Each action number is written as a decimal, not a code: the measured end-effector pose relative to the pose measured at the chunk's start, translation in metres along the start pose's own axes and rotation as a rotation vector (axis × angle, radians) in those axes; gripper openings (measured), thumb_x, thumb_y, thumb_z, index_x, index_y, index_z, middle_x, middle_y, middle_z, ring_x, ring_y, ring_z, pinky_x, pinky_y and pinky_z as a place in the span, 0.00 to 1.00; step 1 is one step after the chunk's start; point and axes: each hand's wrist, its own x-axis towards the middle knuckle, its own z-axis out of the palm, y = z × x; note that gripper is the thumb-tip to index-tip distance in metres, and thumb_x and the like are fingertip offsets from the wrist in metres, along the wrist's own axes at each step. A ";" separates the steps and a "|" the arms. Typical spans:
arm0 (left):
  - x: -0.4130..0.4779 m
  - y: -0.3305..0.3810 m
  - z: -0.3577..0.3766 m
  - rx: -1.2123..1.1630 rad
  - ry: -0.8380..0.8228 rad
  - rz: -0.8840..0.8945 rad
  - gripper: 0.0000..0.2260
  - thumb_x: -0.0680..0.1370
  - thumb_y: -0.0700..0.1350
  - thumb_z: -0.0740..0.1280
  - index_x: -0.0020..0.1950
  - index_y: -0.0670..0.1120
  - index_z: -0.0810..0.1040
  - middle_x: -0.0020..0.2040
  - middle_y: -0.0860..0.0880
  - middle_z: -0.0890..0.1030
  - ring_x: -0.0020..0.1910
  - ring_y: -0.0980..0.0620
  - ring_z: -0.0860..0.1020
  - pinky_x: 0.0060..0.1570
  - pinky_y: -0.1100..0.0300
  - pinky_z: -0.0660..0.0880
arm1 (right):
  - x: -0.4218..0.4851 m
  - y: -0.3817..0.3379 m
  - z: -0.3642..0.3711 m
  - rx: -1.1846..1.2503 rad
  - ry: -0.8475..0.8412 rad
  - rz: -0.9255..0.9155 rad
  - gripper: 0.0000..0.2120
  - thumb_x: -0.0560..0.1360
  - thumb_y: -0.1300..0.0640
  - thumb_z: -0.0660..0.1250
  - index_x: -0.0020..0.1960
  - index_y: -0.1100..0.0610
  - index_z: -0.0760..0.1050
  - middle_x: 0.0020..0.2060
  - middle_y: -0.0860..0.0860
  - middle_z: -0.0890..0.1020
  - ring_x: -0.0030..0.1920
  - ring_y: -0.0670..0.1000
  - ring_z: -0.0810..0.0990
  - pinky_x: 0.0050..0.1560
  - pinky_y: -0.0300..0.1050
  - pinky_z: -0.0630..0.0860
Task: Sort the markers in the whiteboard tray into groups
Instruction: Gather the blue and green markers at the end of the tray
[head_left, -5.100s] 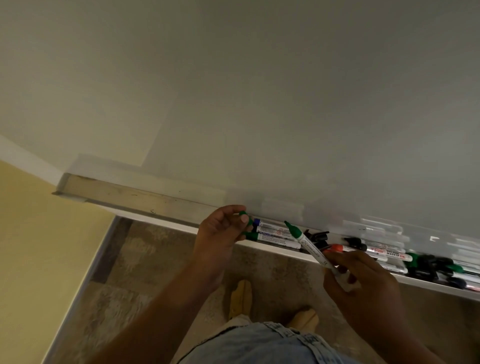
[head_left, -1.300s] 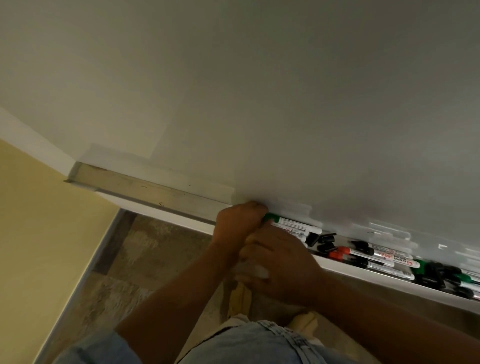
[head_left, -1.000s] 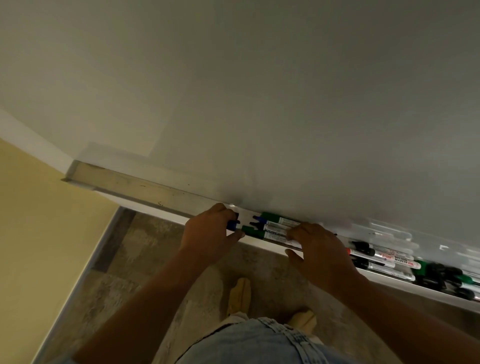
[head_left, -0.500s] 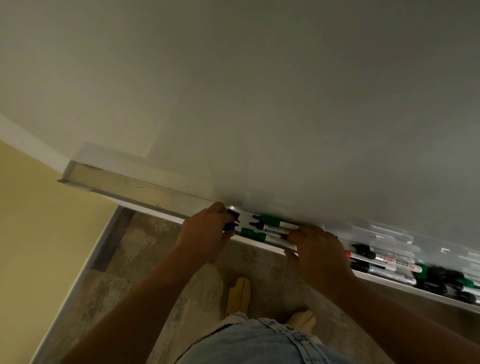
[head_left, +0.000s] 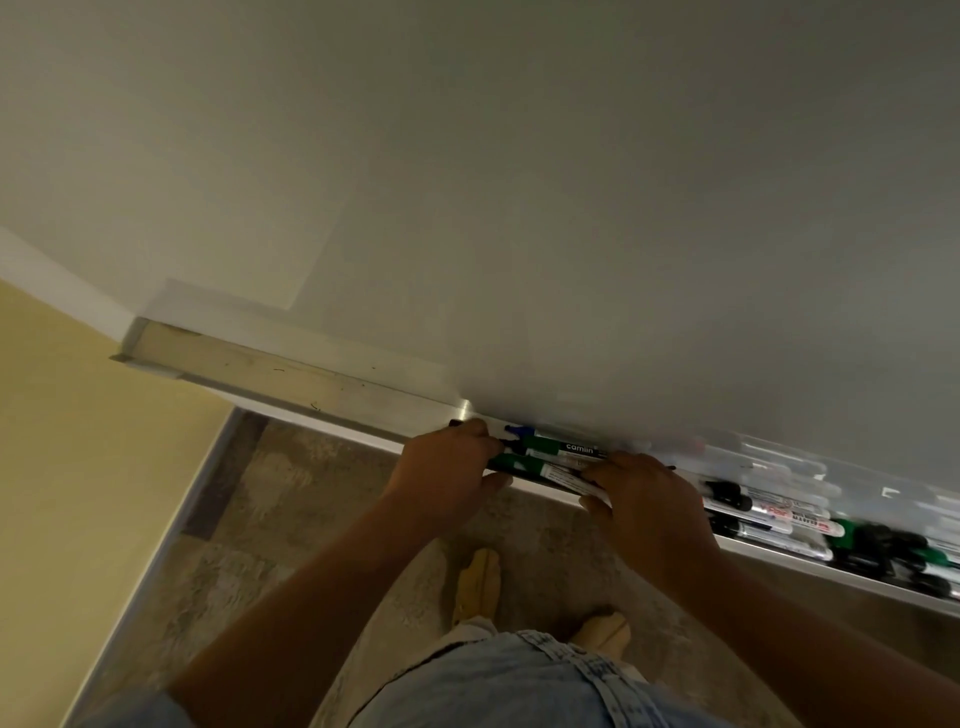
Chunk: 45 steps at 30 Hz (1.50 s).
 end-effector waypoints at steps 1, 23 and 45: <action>0.000 0.002 0.000 -0.001 0.007 -0.008 0.16 0.78 0.56 0.62 0.63 0.54 0.76 0.55 0.52 0.76 0.50 0.52 0.77 0.43 0.58 0.73 | -0.001 0.001 0.000 -0.003 0.000 0.004 0.14 0.71 0.52 0.74 0.56 0.48 0.81 0.50 0.47 0.84 0.48 0.50 0.81 0.44 0.46 0.79; -0.031 0.028 -0.057 -1.028 0.209 -0.122 0.11 0.72 0.41 0.73 0.53 0.53 0.84 0.43 0.49 0.85 0.34 0.55 0.81 0.36 0.63 0.77 | -0.058 0.004 -0.073 0.613 0.159 0.158 0.15 0.74 0.57 0.71 0.53 0.39 0.77 0.41 0.34 0.82 0.46 0.33 0.79 0.38 0.23 0.72; -0.029 0.067 -0.102 -1.128 0.170 0.070 0.08 0.68 0.49 0.75 0.46 0.55 0.83 0.37 0.50 0.84 0.26 0.51 0.78 0.30 0.62 0.77 | -0.086 -0.005 -0.143 0.667 0.342 -0.007 0.13 0.74 0.53 0.68 0.57 0.42 0.79 0.48 0.37 0.82 0.49 0.38 0.80 0.43 0.30 0.76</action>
